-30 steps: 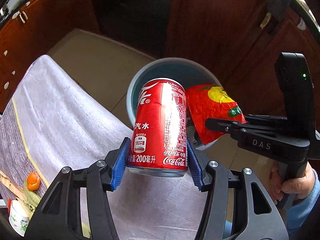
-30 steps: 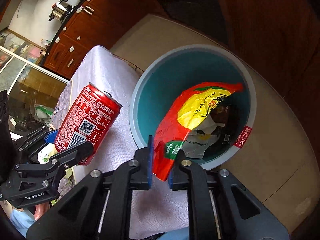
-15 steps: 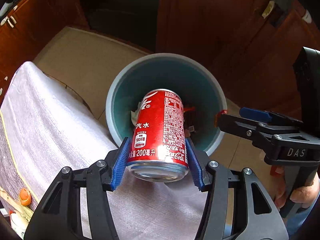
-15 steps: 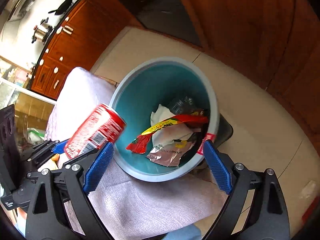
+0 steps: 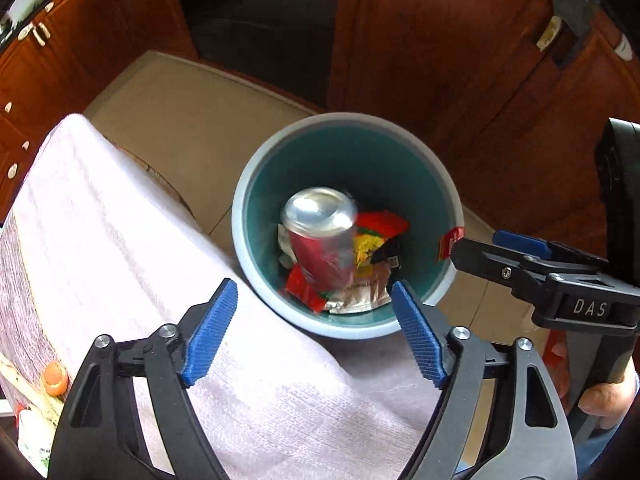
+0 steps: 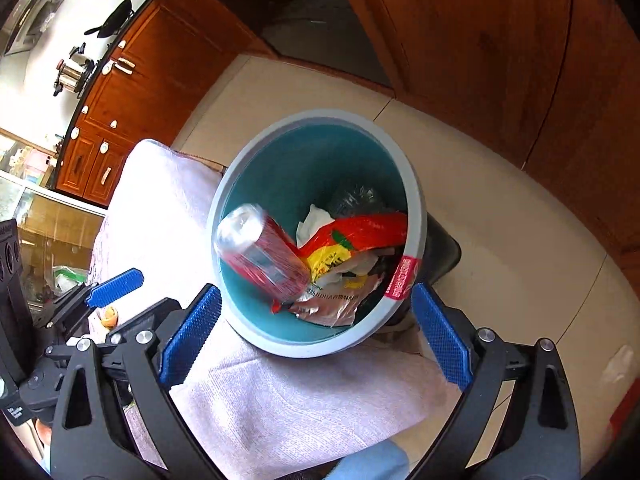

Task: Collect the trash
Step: 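Open the right gripper over the bin while the left gripper drops the can, then move both open grippers back over the table trash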

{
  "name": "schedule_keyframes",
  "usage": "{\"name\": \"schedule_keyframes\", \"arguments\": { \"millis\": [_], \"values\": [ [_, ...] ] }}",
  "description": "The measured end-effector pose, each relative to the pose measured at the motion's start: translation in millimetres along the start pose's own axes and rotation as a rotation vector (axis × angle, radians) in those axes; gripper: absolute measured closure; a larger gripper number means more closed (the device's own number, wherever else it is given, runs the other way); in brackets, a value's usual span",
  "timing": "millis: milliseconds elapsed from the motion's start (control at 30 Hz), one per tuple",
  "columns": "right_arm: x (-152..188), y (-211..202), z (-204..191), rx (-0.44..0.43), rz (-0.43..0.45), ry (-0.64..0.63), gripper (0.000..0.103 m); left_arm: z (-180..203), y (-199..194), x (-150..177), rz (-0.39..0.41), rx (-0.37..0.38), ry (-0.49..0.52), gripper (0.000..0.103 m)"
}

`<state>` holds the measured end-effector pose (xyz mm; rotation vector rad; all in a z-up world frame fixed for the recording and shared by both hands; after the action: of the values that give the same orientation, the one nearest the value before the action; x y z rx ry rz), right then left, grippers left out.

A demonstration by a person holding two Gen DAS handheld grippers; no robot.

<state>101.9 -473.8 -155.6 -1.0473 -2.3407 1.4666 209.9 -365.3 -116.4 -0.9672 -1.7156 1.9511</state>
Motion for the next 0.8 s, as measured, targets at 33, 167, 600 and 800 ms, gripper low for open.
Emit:
{"name": "schedule_keyframes", "arguments": {
  "millis": [33,167,600,800],
  "values": [
    [0.7,0.3,-1.2,0.004,-0.002,-0.003,0.011,0.0,0.3,1.4,0.0,-0.001,-0.001,0.021],
    [3.6,1.1,-5.8,0.008,-0.012,-0.01,0.011,5.8,-5.9,7.2,-0.001,-0.003,-0.007,0.019],
    [16.8,-5.5,-36.9,0.024,-0.012,-0.065,0.011,-7.5,-33.4,33.9,0.058,0.01,-0.036,0.01],
    [25.6,-10.8,-61.4,0.021,-0.004,-0.112,0.011,-25.1,-47.4,55.3,0.085,0.004,-0.069,0.009]
  ]
}}
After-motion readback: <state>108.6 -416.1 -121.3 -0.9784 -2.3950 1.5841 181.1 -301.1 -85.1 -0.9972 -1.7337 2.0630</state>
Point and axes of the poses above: each gripper's, at about its wrist camera, not at the fingertips, and y roughly the way its jaws point, z to its right, x to its underside, the point moved 1 cm from there along y, roughly the way its jaws point, and after that the axes turned 3 degrees about -z, right-handed, at the moved point
